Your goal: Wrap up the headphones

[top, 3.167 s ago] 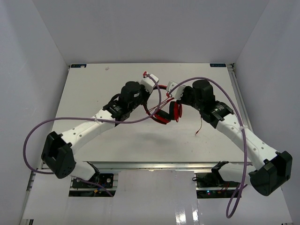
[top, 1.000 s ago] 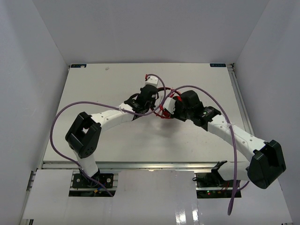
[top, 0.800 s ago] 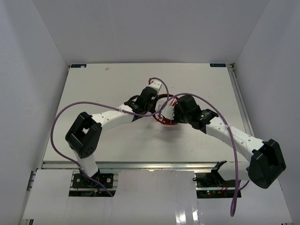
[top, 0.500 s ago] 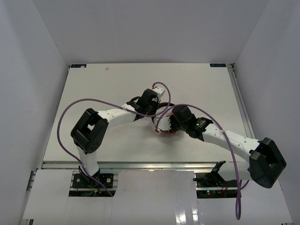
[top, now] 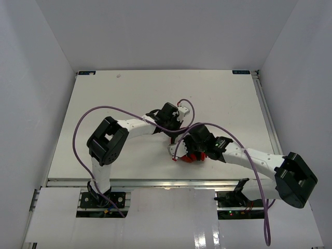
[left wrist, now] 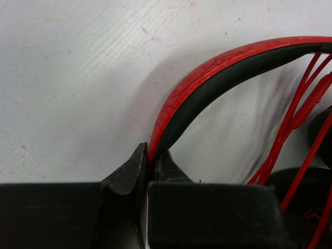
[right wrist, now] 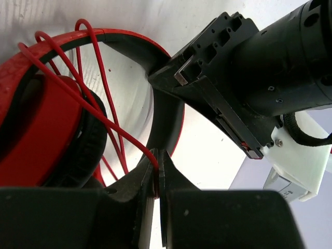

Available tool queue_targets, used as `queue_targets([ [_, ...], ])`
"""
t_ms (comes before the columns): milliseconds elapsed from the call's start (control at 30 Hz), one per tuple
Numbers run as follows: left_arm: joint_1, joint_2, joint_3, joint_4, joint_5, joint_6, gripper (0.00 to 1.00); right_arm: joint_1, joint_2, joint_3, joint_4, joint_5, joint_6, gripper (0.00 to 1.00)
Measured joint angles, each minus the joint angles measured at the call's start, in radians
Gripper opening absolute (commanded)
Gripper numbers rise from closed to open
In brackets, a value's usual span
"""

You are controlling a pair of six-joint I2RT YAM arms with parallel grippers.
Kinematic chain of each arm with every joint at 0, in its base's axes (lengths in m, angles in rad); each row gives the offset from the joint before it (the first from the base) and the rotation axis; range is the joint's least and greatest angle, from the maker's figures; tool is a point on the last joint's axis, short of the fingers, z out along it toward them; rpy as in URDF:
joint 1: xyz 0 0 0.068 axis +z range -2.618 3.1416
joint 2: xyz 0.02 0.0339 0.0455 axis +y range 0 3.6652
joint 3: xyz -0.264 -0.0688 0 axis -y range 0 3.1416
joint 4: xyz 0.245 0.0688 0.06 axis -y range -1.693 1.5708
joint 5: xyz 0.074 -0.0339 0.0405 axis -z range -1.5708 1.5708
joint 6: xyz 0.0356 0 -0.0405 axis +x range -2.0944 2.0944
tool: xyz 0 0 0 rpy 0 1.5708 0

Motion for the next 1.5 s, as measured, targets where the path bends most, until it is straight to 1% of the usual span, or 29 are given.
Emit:
queue_targets([
  [100, 0.000, 0.000, -0.008, -0.006, 0.029, 0.011, 0.00, -0.022, 0.008, -0.013, 0.014, -0.049, -0.013, 0.16],
  [300, 0.000, -0.011, -0.029, 0.002, 0.057, 0.021, 0.00, -0.092, 0.079, -0.011, 0.038, -0.107, -0.017, 0.40],
  [367, 0.000, -0.013, -0.032, 0.002, 0.057, 0.020, 0.00, -0.106, 0.101, -0.007, 0.033, -0.117, -0.013, 0.45],
  [433, 0.000, -0.015, -0.033, 0.001, 0.056, 0.019, 0.02, -0.114, 0.115, 0.008, 0.024, -0.123, -0.006, 0.46],
  [500, 0.000, -0.016, -0.034, -0.001, 0.052, 0.019, 0.07, -0.123, 0.128, 0.036, 0.013, -0.128, 0.007, 0.47],
  [633, 0.003, -0.016, -0.031, -0.011, 0.036, 0.014, 0.27, -0.158, 0.144, 0.103, -0.005, -0.138, 0.041, 0.47],
  [700, 0.011, -0.016, -0.020, -0.034, 0.033, 0.008, 0.32, -0.178, 0.150, 0.141, -0.033, -0.150, 0.059, 0.48],
  [767, 0.028, -0.016, -0.006, -0.063, 0.036, -0.001, 0.48, -0.199, 0.163, 0.192, -0.061, -0.156, 0.081, 0.48],
  [833, 0.054, -0.014, 0.018, -0.091, 0.042, -0.014, 0.58, -0.211, 0.173, 0.231, -0.072, -0.162, 0.100, 0.49],
  [900, 0.089, -0.013, 0.052, -0.114, 0.054, -0.023, 0.70, -0.214, 0.174, 0.253, -0.083, -0.172, 0.118, 0.51],
  [933, 0.106, -0.013, 0.070, -0.123, 0.061, -0.027, 0.78, -0.216, 0.174, 0.261, -0.090, -0.180, 0.126, 0.56],
  [967, 0.121, -0.013, 0.088, -0.128, 0.062, -0.035, 0.78, -0.218, 0.172, 0.268, -0.098, -0.193, 0.134, 0.60],
  [1000, 0.133, -0.013, 0.104, -0.130, 0.065, -0.038, 0.85, -0.223, 0.167, 0.272, -0.112, -0.211, 0.144, 0.63],
  [1033, 0.144, -0.013, 0.116, -0.132, 0.068, -0.037, 0.88, -0.225, 0.159, 0.275, -0.125, -0.226, 0.150, 0.64],
  [1100, 0.164, -0.013, 0.142, -0.141, 0.071, -0.035, 0.92, -0.234, 0.131, 0.282, -0.157, -0.258, 0.164, 0.68],
  [1167, 0.176, -0.013, 0.166, -0.158, 0.075, -0.033, 0.92, -0.250, 0.101, 0.288, -0.181, -0.287, 0.181, 0.75],
  [1233, 0.180, -0.013, 0.188, -0.169, 0.079, -0.032, 0.93, -0.280, 0.066, 0.291, -0.202, -0.319, 0.208, 0.87],
  [1267, 0.182, -0.013, 0.196, -0.174, 0.082, -0.032, 0.93, -0.300, 0.048, 0.291, -0.207, -0.337, 0.225, 0.90],
  [1333, 0.189, -0.017, 0.205, -0.180, 0.090, -0.032, 0.93, -0.364, 0.015, 0.292, -0.216, -0.388, 0.285, 0.90],
  [1400, 0.198, -0.029, 0.205, -0.189, 0.097, -0.033, 0.94, -0.464, -0.011, 0.291, -0.216, -0.463, 0.384, 0.90],
  [1467, 0.211, -0.064, 0.190, -0.193, 0.101, -0.042, 0.95, -0.580, -0.030, 0.285, -0.195, -0.511, 0.542, 0.90],
  [1500, 0.218, -0.100, 0.158, -0.170, 0.104, -0.052, 0.97, -0.632, -0.038, 0.277, -0.174, -0.504, 0.635, 0.90],
])
